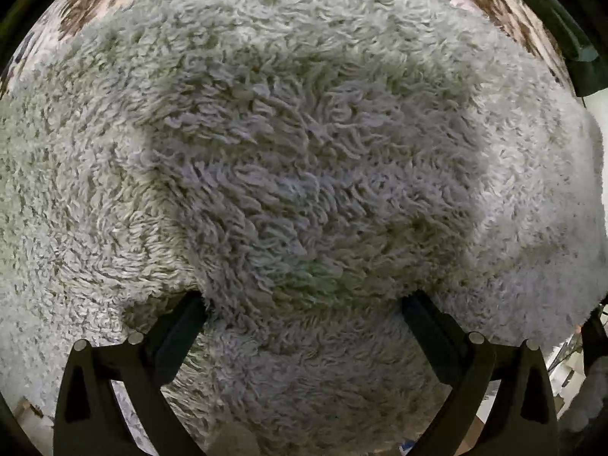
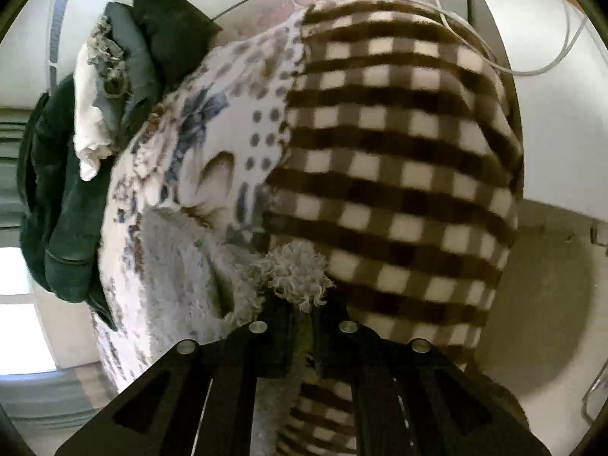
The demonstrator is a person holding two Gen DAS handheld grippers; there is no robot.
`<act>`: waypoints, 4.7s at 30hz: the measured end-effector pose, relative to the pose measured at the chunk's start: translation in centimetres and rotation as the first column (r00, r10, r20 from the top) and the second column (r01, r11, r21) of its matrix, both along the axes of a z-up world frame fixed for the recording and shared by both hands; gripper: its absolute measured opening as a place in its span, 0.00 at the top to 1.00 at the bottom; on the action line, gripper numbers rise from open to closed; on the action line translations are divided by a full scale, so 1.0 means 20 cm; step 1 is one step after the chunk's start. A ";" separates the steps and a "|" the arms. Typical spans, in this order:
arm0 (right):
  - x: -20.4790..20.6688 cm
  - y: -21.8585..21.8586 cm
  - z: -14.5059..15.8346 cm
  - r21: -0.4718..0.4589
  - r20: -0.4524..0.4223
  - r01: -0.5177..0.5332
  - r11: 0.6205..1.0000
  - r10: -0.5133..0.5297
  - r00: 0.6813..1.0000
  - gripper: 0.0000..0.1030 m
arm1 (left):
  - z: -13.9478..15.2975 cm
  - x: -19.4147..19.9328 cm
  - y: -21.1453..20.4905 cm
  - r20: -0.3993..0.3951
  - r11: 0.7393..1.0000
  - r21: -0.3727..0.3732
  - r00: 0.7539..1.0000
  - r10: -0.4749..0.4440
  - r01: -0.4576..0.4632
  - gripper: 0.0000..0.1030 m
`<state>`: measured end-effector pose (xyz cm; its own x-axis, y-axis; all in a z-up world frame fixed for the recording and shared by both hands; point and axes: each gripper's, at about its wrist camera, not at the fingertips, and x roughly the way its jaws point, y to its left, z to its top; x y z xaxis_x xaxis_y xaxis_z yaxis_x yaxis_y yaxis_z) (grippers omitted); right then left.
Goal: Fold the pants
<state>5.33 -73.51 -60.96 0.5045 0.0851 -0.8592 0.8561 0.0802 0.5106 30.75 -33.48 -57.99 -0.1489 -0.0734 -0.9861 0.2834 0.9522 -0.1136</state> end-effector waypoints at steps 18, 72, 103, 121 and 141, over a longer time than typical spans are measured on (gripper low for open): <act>-0.06 0.06 -0.18 0.190 0.279 -0.046 0.981 -0.009 0.960 0.27 | -0.08 -0.02 -0.04 -0.006 1.000 0.000 1.000 0.029 -0.029 0.00; 0.87 2.48 0.49 -0.166 0.022 -0.826 0.539 0.839 0.543 0.21 | 0.65 0.14 2.06 0.228 0.825 -0.306 0.804 0.549 -0.476 0.00; 0.95 1.57 0.02 0.093 -0.084 -0.792 0.603 0.798 0.597 0.61 | 0.44 0.24 1.83 0.120 0.783 -0.400 0.820 0.560 -0.476 0.39; 0.72 1.54 0.08 0.149 -0.161 -0.803 0.577 0.815 0.556 0.68 | 0.37 -0.14 1.91 0.009 0.700 -0.407 0.763 0.646 -0.587 0.67; 1.08 2.41 0.24 -0.136 -0.165 -0.937 0.322 0.925 0.342 0.14 | 0.08 -0.27 2.87 0.011 0.071 -0.496 0.076 0.997 -0.865 0.13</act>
